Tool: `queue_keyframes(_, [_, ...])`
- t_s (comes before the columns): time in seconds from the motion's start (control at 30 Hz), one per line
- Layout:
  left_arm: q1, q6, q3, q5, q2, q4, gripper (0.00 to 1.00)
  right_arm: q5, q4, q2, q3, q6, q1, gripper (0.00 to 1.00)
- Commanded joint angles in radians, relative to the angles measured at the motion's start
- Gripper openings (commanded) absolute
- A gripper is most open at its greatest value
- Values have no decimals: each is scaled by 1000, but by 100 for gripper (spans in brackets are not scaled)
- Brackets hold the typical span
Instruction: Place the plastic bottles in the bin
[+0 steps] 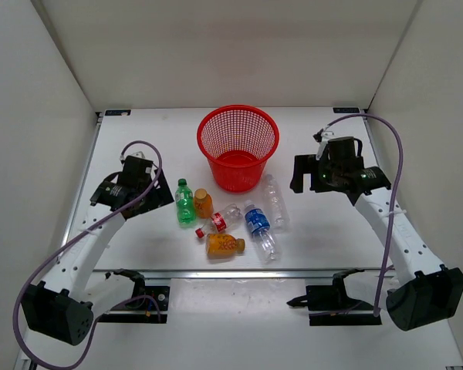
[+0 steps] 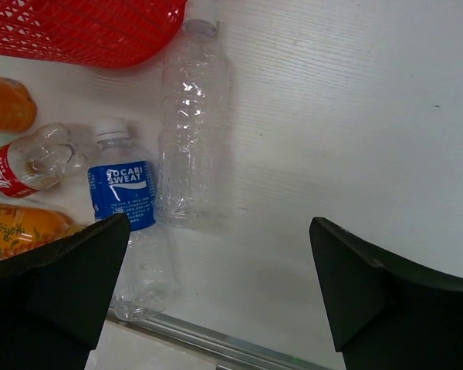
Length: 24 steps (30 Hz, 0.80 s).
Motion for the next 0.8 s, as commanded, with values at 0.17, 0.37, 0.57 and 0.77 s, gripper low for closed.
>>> queue_keyframes(0.17, [-8, -38, -85, -22, -156, -65, 99, 127, 130, 18, -76, 21, 132, 99])
queue_keyframes(0.37, [-14, -61, -123, 12, -179, -46, 99, 124, 286, 104, -144, 70, 135, 99])
queue_keyframes(0.57, [0, -75, -168, 44, -215, 0, 99, 150, 500, 146, -268, 67, 153, 96])
queue_keyframes(0.77, [-24, -76, -160, 47, -189, 16, 98, 176, 576, 262, -294, 101, 195, 93])
